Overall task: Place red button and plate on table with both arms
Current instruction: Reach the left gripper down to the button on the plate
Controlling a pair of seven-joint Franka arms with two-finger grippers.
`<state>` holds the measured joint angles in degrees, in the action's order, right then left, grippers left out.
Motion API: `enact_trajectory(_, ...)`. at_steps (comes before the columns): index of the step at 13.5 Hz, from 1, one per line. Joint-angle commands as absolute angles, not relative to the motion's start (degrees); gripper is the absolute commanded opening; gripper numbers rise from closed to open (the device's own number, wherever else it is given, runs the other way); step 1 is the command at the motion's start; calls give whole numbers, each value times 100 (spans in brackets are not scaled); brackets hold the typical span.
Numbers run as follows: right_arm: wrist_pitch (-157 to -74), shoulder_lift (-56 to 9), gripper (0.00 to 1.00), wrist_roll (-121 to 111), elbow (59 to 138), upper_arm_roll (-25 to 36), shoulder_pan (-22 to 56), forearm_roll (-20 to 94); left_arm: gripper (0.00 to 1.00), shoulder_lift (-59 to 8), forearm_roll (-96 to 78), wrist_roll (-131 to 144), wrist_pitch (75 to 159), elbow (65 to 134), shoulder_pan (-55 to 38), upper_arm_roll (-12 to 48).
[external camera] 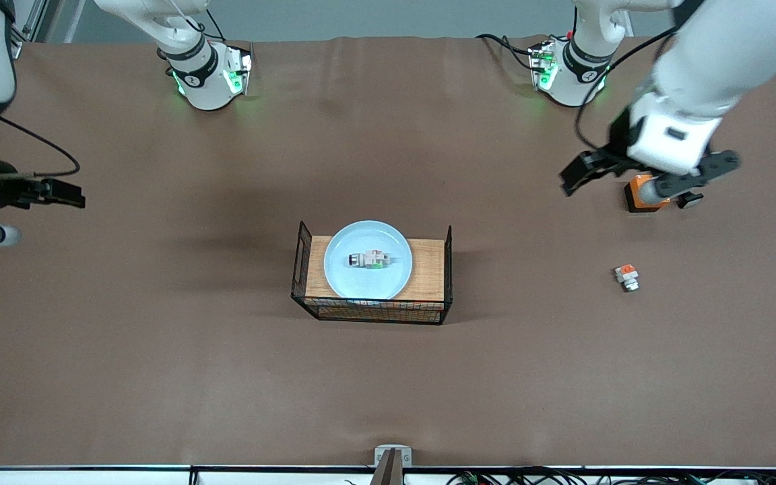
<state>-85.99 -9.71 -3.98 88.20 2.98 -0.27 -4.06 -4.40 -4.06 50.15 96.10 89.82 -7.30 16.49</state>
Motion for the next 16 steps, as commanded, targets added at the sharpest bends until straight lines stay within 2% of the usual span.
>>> enact_trajectory(1,-8631,-1020,100,-396,8596,264,8,-790,100,-1140,-369,6481,9676,8404,-1193,1802)
enact_trajectory(4,-8631,-1037,100,-212,8639,255,-62,-450,100,-1809,-334,7783,9826,7929,-1818,1802)
enact_trajectory(8,-8587,-1020,100,761,8631,246,9,-396,100,-2460,-334,9549,10457,7875,-2451,1775)
enact_trajectory(11,-8534,-1011,100,1879,8604,237,263,-492,100,-2899,-343,11131,11152,7718,-2688,1749)
enact_trajectory(16,-8447,-1020,100,2258,8604,229,299,-598,100,-3523,-334,12662,11714,7216,-2725,1714)
